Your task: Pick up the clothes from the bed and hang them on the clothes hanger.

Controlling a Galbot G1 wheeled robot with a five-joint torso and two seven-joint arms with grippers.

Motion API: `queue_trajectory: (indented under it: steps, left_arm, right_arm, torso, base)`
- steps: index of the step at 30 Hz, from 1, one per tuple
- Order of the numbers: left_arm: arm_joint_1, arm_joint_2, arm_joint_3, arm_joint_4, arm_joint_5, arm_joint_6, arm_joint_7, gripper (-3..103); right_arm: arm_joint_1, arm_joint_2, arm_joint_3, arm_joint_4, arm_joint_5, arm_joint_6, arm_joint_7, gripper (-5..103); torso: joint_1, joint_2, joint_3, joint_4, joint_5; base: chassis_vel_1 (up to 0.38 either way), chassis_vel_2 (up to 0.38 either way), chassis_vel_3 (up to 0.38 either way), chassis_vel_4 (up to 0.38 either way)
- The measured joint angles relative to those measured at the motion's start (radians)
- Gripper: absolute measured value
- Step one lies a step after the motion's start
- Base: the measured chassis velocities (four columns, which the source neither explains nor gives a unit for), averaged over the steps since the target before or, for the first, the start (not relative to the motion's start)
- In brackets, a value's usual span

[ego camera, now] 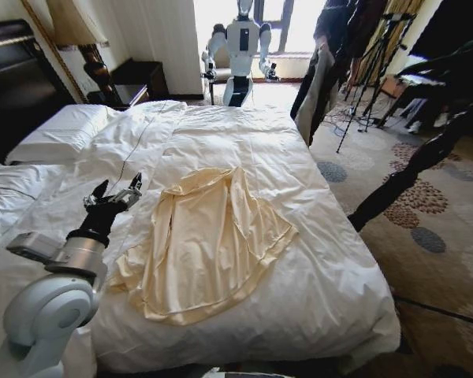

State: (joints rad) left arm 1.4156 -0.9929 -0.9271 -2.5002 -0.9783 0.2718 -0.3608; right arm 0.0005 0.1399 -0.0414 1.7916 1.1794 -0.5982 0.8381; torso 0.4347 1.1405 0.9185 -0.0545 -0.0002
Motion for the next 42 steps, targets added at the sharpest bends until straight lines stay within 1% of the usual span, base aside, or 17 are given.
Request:
queue_trajectory:
  steps: [7,15,21,23,25,28,29,30,31,33,34,35,37,38,40,41,42]
  left_arm:
    - [0.005,0.006,-0.008,0.0,0.001,-0.001,0.002,100]
    - [0.006,0.007,-0.006,0.0,0.001,-0.002,0.003,100]
    - [0.0,0.02,-0.003,0.0,0.001,-0.002,0.003,100]
    - [-0.002,0.022,-0.002,0.0,0.001,-0.002,0.003,100]
    - [-0.002,0.024,-0.001,0.0,0.0,-0.002,0.003,100]
    - [0.0,0.025,-0.001,0.0,0.0,-0.002,0.003,100]
    - [0.0,0.025,-0.001,0.0,0.0,-0.002,0.003,100]
    - [0.0,0.025,-0.001,0.0,0.0,-0.002,0.003,100]
    - [0.0,0.027,0.001,0.0,0.0,-0.002,0.004,100]
    - [-0.003,0.03,0.004,0.0,0.0,-0.002,0.005,100]
    - [-0.007,0.034,0.008,0.0,-0.001,-0.001,0.005,100]
    - [-0.007,0.034,0.008,0.0,-0.001,-0.001,0.005,100]
    - [-0.014,0.04,0.014,0.0,-0.003,0.001,0.009,100]
    - [-0.014,0.04,0.014,0.0,-0.003,0.001,0.009,100]
    - [-0.022,0.045,0.022,0.0,-0.005,0.001,0.018,100]
    - [-0.022,0.045,0.022,0.0,-0.005,0.001,0.018,100]
    - [-0.028,0.048,0.028,0.0,-0.005,0.002,0.02,100]
  right_arm:
    - [0.034,-0.01,-0.008,-0.011,-0.023,-0.003,-0.001,100]
    - [0.046,-0.018,-0.01,-0.047,-0.03,-0.011,-0.036,100]
    - [0.05,-0.024,-0.013,-0.095,-0.054,-0.011,-0.116,100]
    - [0.051,-0.025,-0.013,-0.1,-0.059,-0.009,-0.128,100]
    - [0.057,-0.029,-0.013,-0.12,-0.066,-0.005,-0.171,100]
    - [0.06,-0.035,-0.013,-0.133,-0.071,0.001,-0.213,100]
    - [0.061,-0.042,-0.013,-0.147,-0.072,0.007,-0.256,100]
    - [0.061,-0.042,-0.013,-0.147,-0.072,0.007,-0.256,100]
    - [0.062,-0.046,-0.013,-0.154,-0.072,0.013,-0.279,100]
    - [0.063,-0.061,-0.014,-0.166,-0.08,0.02,-0.334,100]
    - [0.067,-0.077,-0.014,-0.177,-0.095,0.024,-0.387,100]
    - [0.067,-0.077,-0.014,-0.177,-0.095,0.024,-0.387,100]
    - [0.071,-0.099,-0.014,-0.185,-0.11,0.031,-0.437,100]
    - [0.071,-0.099,-0.014,-0.185,-0.11,0.031,-0.437,100]
    - [0.083,-0.13,-0.003,-0.204,-0.129,0.031,-0.555,100]
    - [0.083,-0.13,-0.003,-0.204,-0.129,0.031,-0.555,100]
    - [0.085,-0.143,0.001,-0.213,-0.133,0.026,-0.592,100]
  torso:
    - [0.0,0.0,0.0,0.0001,-0.0003]
    - [0.0,0.0,0.0,0.0,-0.0004]
    - [0.0,0.0,0.0,0.0,0.0]
    - [0.0,0.0,0.0,0.0,-0.0001]
    - [0.0,0.0,0.0,0.0001,-0.0002]
    - [0.0,0.0,0.0,0.0002,-0.0002]
    - [0.0,0.0,0.0,0.0001,-0.0002]
    - [0.0,0.0,0.0,0.0001,-0.0002]
    - [0.0,0.0,0.0,0.0002,-0.0001]
    - [0.0,0.0,0.0,0.0004,0.0]
    - [0.0,0.0,0.0,0.0001,-0.0003]
    - [0.0,0.0,0.0,0.0001,-0.0003]
    - [0.0,0.0,0.0,0.0001,-0.0001]
    - [0.0,0.0,0.0,0.0001,-0.0001]
    - [0.0,0.0,0.0,0.0,-0.0003]
    - [0.0,0.0,0.0,0.0,-0.0003]
    - [0.0,0.0,0.0,0.0005,-0.0002]
  base:
    - [0.0,0.0,0.0,0.0]
    - [0.0,0.0,0.0,0.0]
    - [0.0,0.0,0.0,0.0]
    - [0.0,0.0,0.0,0.0]
    - [0.0,0.0,0.0,0.0]
    - [0.0,0.0,0.0,0.0]
    - [0.0,0.0,0.0,0.0]
    - [0.0,0.0,0.0,0.0]
    - [0.0,0.0,0.0,0.0]
    - [0.0,0.0,0.0,0.0]
    - [0.0,0.0,0.0,0.0]
    - [0.0,0.0,0.0,0.0]
    - [0.0,0.0,0.0,0.0]
    - [0.0,0.0,0.0,0.0]
    - [0.0,0.0,0.0,0.0]
    - [0.0,0.0,0.0,0.0]
    - [0.0,0.0,0.0,0.0]
